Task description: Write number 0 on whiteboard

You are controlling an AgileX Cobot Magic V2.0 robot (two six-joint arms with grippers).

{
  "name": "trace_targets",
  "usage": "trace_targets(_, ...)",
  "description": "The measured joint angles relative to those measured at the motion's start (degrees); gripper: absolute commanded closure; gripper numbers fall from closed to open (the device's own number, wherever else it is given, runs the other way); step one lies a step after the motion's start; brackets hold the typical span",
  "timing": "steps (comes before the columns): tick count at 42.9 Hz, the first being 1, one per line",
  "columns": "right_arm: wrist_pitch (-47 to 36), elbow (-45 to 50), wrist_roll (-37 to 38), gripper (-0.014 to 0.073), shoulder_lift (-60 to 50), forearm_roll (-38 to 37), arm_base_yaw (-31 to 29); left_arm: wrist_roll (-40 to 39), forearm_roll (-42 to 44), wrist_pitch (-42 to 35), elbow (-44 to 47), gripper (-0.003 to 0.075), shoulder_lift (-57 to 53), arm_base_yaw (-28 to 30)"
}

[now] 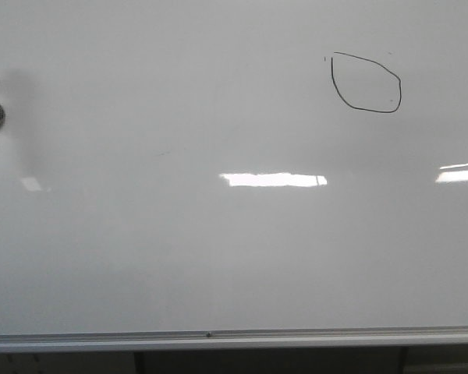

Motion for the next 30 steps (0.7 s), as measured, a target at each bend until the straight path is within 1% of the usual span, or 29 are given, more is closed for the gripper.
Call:
trace_targets(10,0.0,0.0,0.0,0.0664,0.0,0.0,0.0,0.0,0.0,0.0,0.0,0.0740,0.0,0.0)
trace_targets(15,-1.3,0.0,0.0,0.0664,-0.1,-0.8,0.0,0.0,0.0,0.0,0.0,0.0740,0.0,0.0)
trace_targets(19,-1.9,0.5,0.3,0.0664,-1.4,-5.0,0.0,0.0,0.0,0.0,0.0,0.0740,0.0,0.0)
trace_targets(22,-2.0,1.8,2.0,0.0664,-3.4,-10.2,0.0,0.0,0.0,0.0,0.0,0.0740,0.0,0.0)
trace_targets(26,-2.2,5.2,6.5,0.0664,-6.7,-17.5,-0.5,0.0,0.0,0.0,0.0,0.0740,0.0,0.0)
trace_targets(30,-2.3,10.4,13.5,0.0664,-10.3,-25.0,-2.6,0.0,0.0,0.0,0.0,0.0740,0.0,0.0)
